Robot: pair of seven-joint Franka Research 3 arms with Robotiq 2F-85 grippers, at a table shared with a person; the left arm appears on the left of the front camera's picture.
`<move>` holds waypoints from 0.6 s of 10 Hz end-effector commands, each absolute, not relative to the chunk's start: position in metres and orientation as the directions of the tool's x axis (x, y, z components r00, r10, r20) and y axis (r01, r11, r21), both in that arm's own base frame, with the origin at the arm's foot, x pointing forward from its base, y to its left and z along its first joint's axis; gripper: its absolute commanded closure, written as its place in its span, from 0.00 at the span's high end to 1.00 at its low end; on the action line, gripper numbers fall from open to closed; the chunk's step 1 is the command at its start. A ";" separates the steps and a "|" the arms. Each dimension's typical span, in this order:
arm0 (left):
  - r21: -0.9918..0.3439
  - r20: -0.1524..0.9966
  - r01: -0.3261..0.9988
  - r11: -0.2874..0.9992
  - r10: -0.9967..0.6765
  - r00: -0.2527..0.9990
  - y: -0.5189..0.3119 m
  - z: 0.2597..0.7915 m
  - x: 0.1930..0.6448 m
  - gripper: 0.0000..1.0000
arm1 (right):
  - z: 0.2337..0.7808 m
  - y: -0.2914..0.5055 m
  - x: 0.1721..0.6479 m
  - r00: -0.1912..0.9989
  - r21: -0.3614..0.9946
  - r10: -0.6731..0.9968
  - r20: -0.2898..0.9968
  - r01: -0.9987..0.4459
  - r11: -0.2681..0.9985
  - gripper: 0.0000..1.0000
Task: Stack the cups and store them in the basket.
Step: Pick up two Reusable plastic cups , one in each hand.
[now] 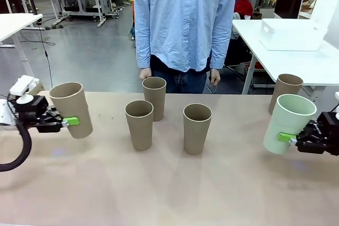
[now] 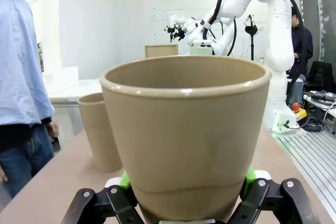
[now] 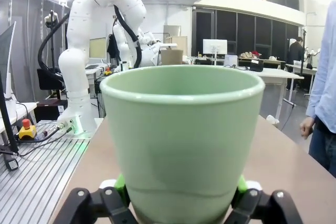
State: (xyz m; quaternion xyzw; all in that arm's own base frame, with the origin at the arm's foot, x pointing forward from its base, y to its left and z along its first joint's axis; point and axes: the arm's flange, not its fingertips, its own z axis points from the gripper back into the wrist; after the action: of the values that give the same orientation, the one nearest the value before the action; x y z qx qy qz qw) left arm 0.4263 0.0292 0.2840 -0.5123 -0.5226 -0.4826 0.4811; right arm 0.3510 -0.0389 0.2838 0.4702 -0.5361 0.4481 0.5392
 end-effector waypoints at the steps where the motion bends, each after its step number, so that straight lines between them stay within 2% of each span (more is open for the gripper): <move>1: 0.057 0.994 0.998 0.002 0.089 -0.057 0.027 0.286 0.401 0.84 | 0.291 -0.002 0.314 -0.009 -0.012 0.015 1.000 -0.985 0.174 0.84; 6: 0.027 0.999 0.999 0.044 0.041 -0.029 0.015 0.294 0.383 0.84 | 0.311 0.023 0.299 -0.006 -0.004 -0.015 1.000 -0.990 0.143 0.84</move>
State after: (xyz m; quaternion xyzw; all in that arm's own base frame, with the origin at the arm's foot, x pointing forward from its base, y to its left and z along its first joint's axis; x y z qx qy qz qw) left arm 0.3903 0.0188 0.2884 -0.5058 -0.5181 -0.4798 0.4955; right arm 0.3618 -0.0073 0.2907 0.4709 -0.5301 0.4663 0.5291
